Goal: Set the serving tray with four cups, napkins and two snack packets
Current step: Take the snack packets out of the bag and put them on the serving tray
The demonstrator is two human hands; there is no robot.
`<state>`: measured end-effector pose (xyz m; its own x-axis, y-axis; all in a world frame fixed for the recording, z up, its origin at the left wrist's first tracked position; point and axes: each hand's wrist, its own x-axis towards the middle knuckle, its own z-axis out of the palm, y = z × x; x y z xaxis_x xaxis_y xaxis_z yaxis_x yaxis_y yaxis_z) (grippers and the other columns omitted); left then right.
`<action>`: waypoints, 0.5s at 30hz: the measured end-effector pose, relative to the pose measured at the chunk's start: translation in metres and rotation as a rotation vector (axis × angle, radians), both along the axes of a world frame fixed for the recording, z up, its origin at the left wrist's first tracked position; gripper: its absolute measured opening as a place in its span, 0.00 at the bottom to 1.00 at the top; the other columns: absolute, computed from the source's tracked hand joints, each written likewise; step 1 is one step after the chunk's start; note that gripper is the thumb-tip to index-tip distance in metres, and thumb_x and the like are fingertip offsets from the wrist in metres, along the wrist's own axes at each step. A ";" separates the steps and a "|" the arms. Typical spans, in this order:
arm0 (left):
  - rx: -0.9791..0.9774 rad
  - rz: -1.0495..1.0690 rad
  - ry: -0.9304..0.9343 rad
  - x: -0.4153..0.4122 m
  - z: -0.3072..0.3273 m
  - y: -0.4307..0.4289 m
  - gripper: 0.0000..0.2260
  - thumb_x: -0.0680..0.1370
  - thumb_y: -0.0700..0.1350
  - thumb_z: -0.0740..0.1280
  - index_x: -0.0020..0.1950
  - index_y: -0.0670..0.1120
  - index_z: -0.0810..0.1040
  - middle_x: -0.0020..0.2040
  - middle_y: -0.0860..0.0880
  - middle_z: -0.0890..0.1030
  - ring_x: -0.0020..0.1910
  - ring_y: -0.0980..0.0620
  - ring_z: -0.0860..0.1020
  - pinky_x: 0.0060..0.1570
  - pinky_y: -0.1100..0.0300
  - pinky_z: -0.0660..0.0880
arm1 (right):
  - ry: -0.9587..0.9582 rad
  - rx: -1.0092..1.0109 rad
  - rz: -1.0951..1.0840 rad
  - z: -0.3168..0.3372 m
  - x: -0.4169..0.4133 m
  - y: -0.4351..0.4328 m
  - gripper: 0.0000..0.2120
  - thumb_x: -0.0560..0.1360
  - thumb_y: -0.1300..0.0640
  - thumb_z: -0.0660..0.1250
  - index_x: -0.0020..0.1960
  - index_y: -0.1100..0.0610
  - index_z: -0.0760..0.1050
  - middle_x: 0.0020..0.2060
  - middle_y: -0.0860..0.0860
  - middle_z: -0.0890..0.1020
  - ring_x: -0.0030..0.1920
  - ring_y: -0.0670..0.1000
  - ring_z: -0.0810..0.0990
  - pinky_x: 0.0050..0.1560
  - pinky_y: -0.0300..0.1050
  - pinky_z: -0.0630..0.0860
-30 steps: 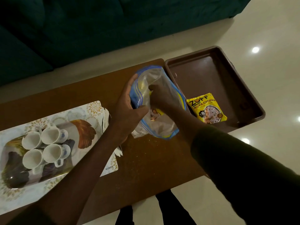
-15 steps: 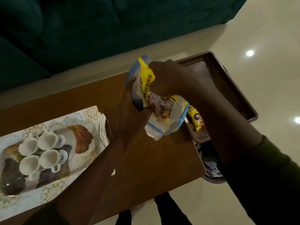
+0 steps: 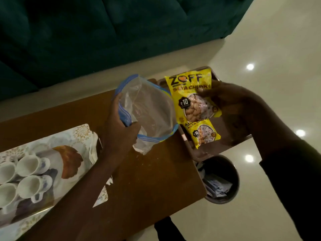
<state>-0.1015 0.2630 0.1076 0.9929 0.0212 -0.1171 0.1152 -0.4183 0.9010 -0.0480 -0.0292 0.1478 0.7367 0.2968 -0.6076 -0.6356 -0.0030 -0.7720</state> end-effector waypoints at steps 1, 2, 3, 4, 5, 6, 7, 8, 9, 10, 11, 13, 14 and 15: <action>-0.003 0.012 -0.005 0.002 -0.001 -0.002 0.37 0.71 0.33 0.69 0.77 0.51 0.60 0.74 0.46 0.67 0.63 0.34 0.75 0.57 0.36 0.75 | 0.021 -0.035 0.000 -0.006 -0.003 -0.013 0.13 0.79 0.63 0.57 0.60 0.57 0.75 0.52 0.55 0.85 0.50 0.56 0.85 0.45 0.52 0.83; -0.002 0.028 -0.006 0.004 -0.003 -0.003 0.37 0.71 0.33 0.69 0.77 0.51 0.60 0.74 0.46 0.67 0.65 0.35 0.74 0.59 0.36 0.74 | 0.034 -0.081 0.000 -0.011 -0.006 -0.024 0.14 0.78 0.62 0.58 0.62 0.58 0.74 0.54 0.56 0.84 0.52 0.58 0.84 0.48 0.55 0.82; 0.008 0.042 -0.009 0.006 -0.005 -0.003 0.36 0.71 0.33 0.69 0.76 0.50 0.60 0.74 0.45 0.67 0.66 0.36 0.73 0.61 0.37 0.73 | 0.050 -0.129 -0.009 -0.016 -0.007 -0.034 0.16 0.78 0.62 0.58 0.64 0.60 0.73 0.57 0.58 0.82 0.55 0.60 0.82 0.53 0.59 0.80; 0.027 0.050 -0.013 0.008 -0.007 -0.003 0.36 0.71 0.33 0.70 0.76 0.50 0.61 0.74 0.45 0.68 0.67 0.38 0.73 0.62 0.38 0.73 | 0.066 -0.181 -0.021 -0.021 -0.009 -0.044 0.18 0.78 0.63 0.58 0.68 0.62 0.70 0.62 0.60 0.79 0.59 0.63 0.79 0.59 0.64 0.75; 0.049 0.052 -0.015 0.009 -0.009 -0.001 0.36 0.71 0.34 0.70 0.76 0.51 0.61 0.73 0.45 0.68 0.66 0.39 0.74 0.61 0.38 0.73 | 0.078 -0.233 -0.032 -0.026 -0.010 -0.052 0.20 0.79 0.65 0.57 0.70 0.63 0.67 0.65 0.62 0.76 0.62 0.64 0.77 0.64 0.66 0.71; 0.066 0.050 -0.013 0.009 -0.011 -0.001 0.37 0.71 0.34 0.70 0.76 0.52 0.61 0.72 0.45 0.69 0.63 0.38 0.76 0.59 0.39 0.75 | 0.086 -0.292 -0.040 -0.031 -0.012 -0.061 0.20 0.79 0.67 0.56 0.71 0.65 0.65 0.66 0.64 0.74 0.62 0.65 0.75 0.66 0.67 0.68; 0.075 0.049 -0.010 0.009 -0.012 -0.002 0.37 0.71 0.34 0.70 0.76 0.53 0.61 0.72 0.45 0.69 0.61 0.38 0.77 0.58 0.40 0.76 | 0.092 -0.351 -0.047 -0.036 -0.013 -0.068 0.20 0.79 0.68 0.56 0.71 0.66 0.65 0.66 0.64 0.73 0.62 0.66 0.75 0.67 0.67 0.67; 0.083 0.048 -0.012 0.008 -0.014 -0.003 0.37 0.71 0.34 0.70 0.75 0.54 0.61 0.72 0.45 0.70 0.60 0.39 0.77 0.58 0.41 0.76 | 0.096 -0.412 -0.049 -0.042 -0.014 -0.076 0.20 0.79 0.69 0.56 0.70 0.67 0.65 0.66 0.65 0.73 0.63 0.67 0.74 0.67 0.67 0.67; 0.089 0.046 -0.014 0.007 -0.016 -0.004 0.37 0.71 0.34 0.70 0.75 0.54 0.61 0.72 0.46 0.70 0.61 0.40 0.77 0.59 0.43 0.76 | 0.097 -0.478 -0.044 -0.048 -0.015 -0.082 0.19 0.79 0.69 0.57 0.70 0.68 0.66 0.66 0.66 0.73 0.65 0.68 0.73 0.67 0.67 0.67; 0.091 0.043 -0.015 0.007 -0.017 -0.007 0.37 0.70 0.34 0.70 0.75 0.55 0.62 0.72 0.46 0.70 0.62 0.41 0.76 0.59 0.42 0.75 | 0.097 -0.551 -0.031 -0.053 -0.014 -0.087 0.19 0.78 0.69 0.58 0.69 0.68 0.67 0.66 0.67 0.73 0.65 0.68 0.72 0.67 0.66 0.67; 0.089 0.040 -0.014 0.007 -0.019 -0.010 0.37 0.70 0.34 0.70 0.75 0.55 0.62 0.72 0.47 0.70 0.62 0.43 0.76 0.59 0.41 0.76 | 0.106 -0.617 -0.021 -0.060 -0.014 -0.093 0.19 0.78 0.69 0.59 0.69 0.68 0.67 0.66 0.66 0.73 0.66 0.67 0.72 0.68 0.65 0.68; 0.083 0.038 -0.024 0.009 -0.022 -0.016 0.38 0.70 0.33 0.70 0.74 0.56 0.63 0.72 0.48 0.69 0.60 0.52 0.77 0.56 0.45 0.77 | 0.161 -0.704 -0.020 -0.073 -0.012 -0.103 0.20 0.79 0.67 0.60 0.70 0.66 0.67 0.67 0.65 0.73 0.67 0.65 0.72 0.69 0.61 0.69; 0.076 0.035 -0.033 0.010 -0.024 -0.019 0.38 0.70 0.33 0.70 0.74 0.57 0.63 0.72 0.49 0.69 0.58 0.59 0.76 0.55 0.50 0.78 | 0.190 -0.720 -0.020 -0.081 -0.012 -0.108 0.20 0.79 0.67 0.60 0.70 0.66 0.66 0.67 0.65 0.73 0.67 0.65 0.72 0.68 0.61 0.69; 0.060 0.028 -0.040 0.011 -0.025 -0.022 0.38 0.70 0.33 0.70 0.74 0.56 0.63 0.73 0.49 0.69 0.58 0.64 0.73 0.55 0.54 0.77 | 0.215 -0.716 -0.021 -0.088 -0.011 -0.112 0.19 0.79 0.66 0.60 0.69 0.67 0.67 0.66 0.65 0.73 0.66 0.65 0.73 0.68 0.62 0.69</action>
<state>-0.0908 0.2412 0.0825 0.9957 0.0549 -0.0753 0.0923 -0.4688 0.8785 -0.0589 -0.1413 0.0601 0.5813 -0.2385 -0.7779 -0.7774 -0.4449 -0.4446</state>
